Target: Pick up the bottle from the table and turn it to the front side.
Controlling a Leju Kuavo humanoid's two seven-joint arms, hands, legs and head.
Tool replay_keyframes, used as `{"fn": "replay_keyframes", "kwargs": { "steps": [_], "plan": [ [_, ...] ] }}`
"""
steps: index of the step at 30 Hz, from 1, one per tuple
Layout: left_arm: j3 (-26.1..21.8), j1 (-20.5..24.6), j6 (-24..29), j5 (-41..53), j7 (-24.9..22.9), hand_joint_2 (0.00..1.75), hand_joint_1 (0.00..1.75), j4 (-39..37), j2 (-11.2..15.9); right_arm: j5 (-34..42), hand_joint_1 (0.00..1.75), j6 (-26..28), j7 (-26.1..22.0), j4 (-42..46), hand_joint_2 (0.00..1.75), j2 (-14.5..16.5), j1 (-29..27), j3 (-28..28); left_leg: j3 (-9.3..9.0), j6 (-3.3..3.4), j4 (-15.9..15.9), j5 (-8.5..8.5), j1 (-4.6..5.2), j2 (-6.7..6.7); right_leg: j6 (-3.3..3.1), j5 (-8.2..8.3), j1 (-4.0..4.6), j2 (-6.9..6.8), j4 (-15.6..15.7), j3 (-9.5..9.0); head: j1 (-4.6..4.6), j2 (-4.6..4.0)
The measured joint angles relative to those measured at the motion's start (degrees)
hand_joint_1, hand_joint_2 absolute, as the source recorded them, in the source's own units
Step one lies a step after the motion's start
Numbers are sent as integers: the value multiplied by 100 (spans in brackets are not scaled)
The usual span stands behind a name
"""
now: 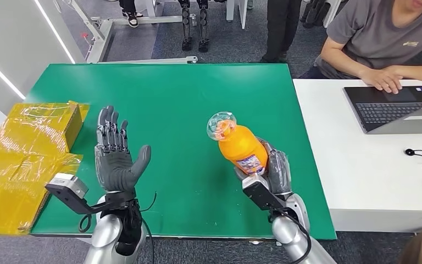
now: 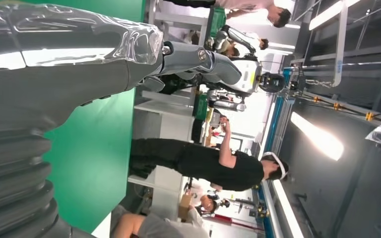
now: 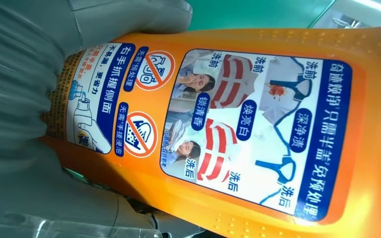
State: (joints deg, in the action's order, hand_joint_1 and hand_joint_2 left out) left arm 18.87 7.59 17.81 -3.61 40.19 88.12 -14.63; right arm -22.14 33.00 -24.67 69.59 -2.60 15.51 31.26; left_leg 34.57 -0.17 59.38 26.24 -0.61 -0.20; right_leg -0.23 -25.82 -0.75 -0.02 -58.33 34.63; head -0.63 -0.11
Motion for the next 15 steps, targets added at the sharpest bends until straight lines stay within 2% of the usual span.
{"fn": "replay_keyframes", "kwargs": {
  "steps": [4, 7, 11, 15],
  "plan": [
    [22, 49, -81, -43, -1, 175, 0, -48, -10, 24, 175, -65, -10, 1, 175, 40, -24, -62, 1, 0, 0, 0, 0, 0, 0, 0, 0, -1, 0, 0, 2, 0],
    [52, 155, -340, -165, -1, 175, 0, -161, -10, 111, 175, -347, -73, -4, 175, 65, -15, -82, 2, 0, 0, 0, 0, -1, 0, 0, 0, -1, 0, -1, 2, 0],
    [82, 359, -642, -275, -2, 175, 0, -433, -12, 228, 175, -924, -177, -84, 175, 129, 132, -70, 2, 0, 0, -1, 0, 0, 0, 2, 0, 0, -1, -1, 1, 0],
    [88, 511, -766, -274, -1, 175, 0, -612, -29, 492, 175, -1826, -299, -397, 175, 208, 560, 2, -1, 0, 0, -2, 0, 5, -2, 5, 0, 4, -3, 0, 1, 0]
  ]
}}
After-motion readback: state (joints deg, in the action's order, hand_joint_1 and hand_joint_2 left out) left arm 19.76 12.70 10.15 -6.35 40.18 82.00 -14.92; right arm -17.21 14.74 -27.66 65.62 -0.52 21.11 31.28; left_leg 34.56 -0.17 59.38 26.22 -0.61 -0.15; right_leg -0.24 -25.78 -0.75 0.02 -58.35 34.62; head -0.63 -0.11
